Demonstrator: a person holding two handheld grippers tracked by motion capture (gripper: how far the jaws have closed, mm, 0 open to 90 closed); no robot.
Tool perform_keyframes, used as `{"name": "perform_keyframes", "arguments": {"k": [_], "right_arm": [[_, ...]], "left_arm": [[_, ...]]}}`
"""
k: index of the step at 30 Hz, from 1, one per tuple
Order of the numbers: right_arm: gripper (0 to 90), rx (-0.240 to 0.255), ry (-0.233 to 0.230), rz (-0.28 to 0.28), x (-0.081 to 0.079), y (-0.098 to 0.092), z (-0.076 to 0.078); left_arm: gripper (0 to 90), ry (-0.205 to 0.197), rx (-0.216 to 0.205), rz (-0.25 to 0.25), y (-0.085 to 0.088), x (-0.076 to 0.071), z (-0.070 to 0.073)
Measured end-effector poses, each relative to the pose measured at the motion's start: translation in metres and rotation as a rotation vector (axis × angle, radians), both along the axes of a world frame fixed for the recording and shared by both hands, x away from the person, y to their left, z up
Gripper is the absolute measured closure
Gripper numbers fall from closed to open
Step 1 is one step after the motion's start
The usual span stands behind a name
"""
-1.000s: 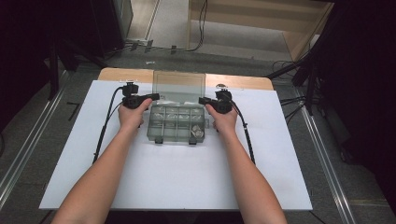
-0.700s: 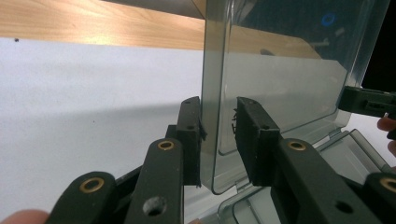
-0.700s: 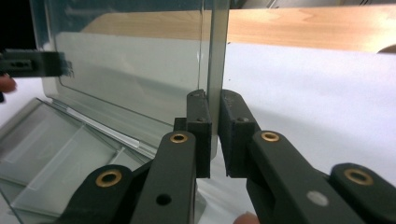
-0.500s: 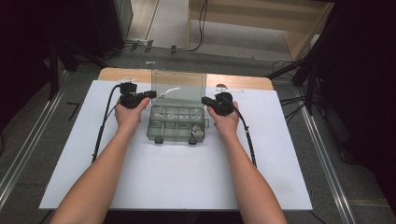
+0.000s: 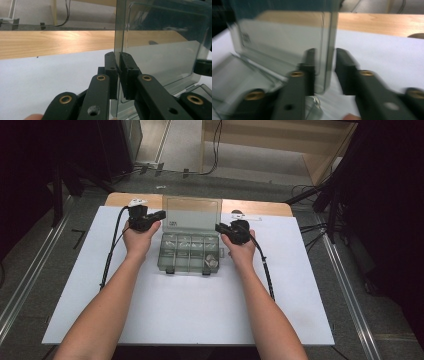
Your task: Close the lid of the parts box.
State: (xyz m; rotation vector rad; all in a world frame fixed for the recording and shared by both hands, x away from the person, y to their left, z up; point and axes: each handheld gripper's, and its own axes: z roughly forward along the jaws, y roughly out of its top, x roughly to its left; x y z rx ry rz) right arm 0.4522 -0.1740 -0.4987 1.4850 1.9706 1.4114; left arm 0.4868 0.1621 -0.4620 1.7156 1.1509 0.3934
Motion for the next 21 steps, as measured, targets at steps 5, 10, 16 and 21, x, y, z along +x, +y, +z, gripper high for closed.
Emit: {"name": "perform_keyframes", "arguments": {"k": [5, 10, 16, 21], "right_arm": [[67.3, 0.047, -0.037, -0.013, 0.005, -0.009, 0.021], [72.8, 0.01, -0.028, -0.051, 0.011, -0.005, 0.034], [78.9, 0.023, -0.01, -0.074, 0.014, 0.001, 0.034], [82.3, 0.0, -0.026, -0.064, 0.012, 0.0, 0.035]], "left_arm": [[84.0, -0.027, -0.002, 0.005, -0.001, -0.004, -0.002], [84.2, -0.054, 0.007, 0.006, -0.002, -0.008, -0.002], [84.3, -0.059, 0.005, 0.008, -0.002, -0.009, -0.003], [83.9, -0.051, -0.017, -0.002, 0.002, -0.008, -0.005]]}}
